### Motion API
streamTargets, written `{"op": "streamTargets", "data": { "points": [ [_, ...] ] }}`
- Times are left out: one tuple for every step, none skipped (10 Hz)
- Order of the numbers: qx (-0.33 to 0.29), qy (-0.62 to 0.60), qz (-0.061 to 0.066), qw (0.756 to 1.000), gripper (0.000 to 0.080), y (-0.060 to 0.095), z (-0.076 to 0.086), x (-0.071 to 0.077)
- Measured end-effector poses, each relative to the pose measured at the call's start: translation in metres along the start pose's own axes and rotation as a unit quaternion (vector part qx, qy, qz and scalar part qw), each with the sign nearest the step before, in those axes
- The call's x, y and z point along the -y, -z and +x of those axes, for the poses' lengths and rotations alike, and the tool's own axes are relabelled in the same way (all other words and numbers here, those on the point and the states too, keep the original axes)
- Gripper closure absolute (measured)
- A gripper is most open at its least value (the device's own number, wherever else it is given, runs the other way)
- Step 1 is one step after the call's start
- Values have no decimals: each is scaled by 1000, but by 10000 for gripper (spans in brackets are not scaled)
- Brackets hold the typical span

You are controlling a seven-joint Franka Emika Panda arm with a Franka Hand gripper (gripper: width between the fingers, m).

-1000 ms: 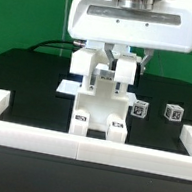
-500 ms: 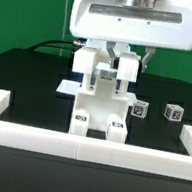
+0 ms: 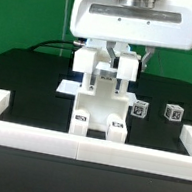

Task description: Assemble chair

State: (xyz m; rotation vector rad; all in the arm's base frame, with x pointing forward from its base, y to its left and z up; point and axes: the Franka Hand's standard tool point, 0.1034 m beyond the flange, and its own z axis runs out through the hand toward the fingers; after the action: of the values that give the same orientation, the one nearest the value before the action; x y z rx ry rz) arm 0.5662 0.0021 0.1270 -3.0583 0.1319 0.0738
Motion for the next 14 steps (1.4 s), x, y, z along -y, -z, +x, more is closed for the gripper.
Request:
{"op": "streamTargets", "data": {
  "points": [
    [0, 0, 0, 1000, 509, -1, 0, 0],
    [1, 0, 0, 1000, 509, -1, 0, 0],
    [0, -1, 0, 1000, 509, 0, 0, -2],
    [0, 1, 0, 1000, 509, 1, -2, -2],
    [1, 6, 0, 1000, 509, 0, -5, -2],
    [3, 9, 0, 1000, 509, -1, -7, -1],
    [2, 10, 0, 1000, 509, -3, -8, -1],
    [0, 10, 0, 1000, 509, -2, -7, -1],
    [-1, 10, 0, 1000, 509, -2, -7, -1],
    [-1, 10, 0, 1000, 509, -2, -7, -1],
    [-1, 10, -1, 1000, 509, -2, -7, -1],
    [-3, 9, -1, 1000, 509, -2, -6, -1],
    [-3, 9, -1, 1000, 509, -2, -6, -1],
    [-4, 9, -1, 1000, 509, -2, -6, -1]
  ]
}}
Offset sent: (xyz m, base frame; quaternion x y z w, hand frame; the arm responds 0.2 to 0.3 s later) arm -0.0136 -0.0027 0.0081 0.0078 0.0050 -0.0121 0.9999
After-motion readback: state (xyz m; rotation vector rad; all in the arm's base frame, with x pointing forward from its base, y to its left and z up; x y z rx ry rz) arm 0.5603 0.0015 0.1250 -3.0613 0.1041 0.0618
